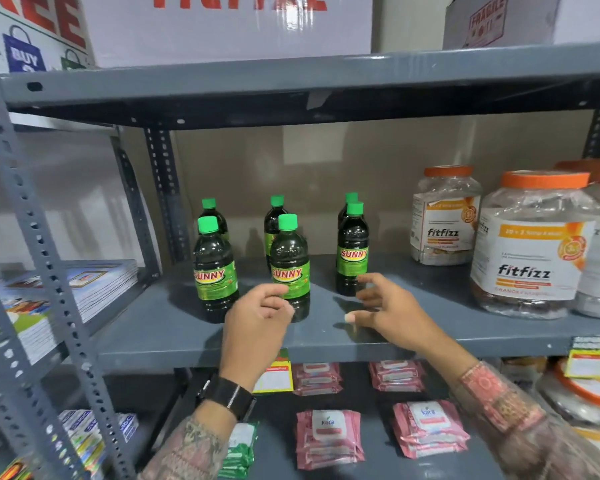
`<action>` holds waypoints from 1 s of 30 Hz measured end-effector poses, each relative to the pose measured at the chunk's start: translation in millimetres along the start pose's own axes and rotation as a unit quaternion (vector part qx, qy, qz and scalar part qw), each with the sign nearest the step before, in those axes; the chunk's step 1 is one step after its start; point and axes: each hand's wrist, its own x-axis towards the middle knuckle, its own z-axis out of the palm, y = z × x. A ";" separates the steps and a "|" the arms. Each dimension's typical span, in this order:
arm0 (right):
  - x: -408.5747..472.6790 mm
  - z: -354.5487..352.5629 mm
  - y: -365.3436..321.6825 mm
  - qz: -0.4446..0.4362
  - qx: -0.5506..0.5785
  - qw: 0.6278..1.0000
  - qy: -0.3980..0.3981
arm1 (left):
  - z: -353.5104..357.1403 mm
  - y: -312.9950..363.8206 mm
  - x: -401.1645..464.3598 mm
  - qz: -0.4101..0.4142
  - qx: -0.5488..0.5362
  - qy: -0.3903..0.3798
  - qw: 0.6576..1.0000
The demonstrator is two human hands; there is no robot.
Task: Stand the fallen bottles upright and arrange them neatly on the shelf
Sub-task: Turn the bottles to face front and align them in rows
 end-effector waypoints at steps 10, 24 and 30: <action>66.9 -27.8 25.5 0.021 0.056 0.998 0.008 | 132.8 50.7 67.7 -0.047 0.037 -0.073 0.996; 62.9 -31.1 36.6 -0.036 0.051 0.997 0.036 | 151.9 13.0 84.6 -0.046 -0.092 -0.080 0.991; 36.0 -35.4 34.5 -0.041 0.022 0.998 0.036 | 144.1 14.8 60.6 -0.022 -0.096 -0.095 0.991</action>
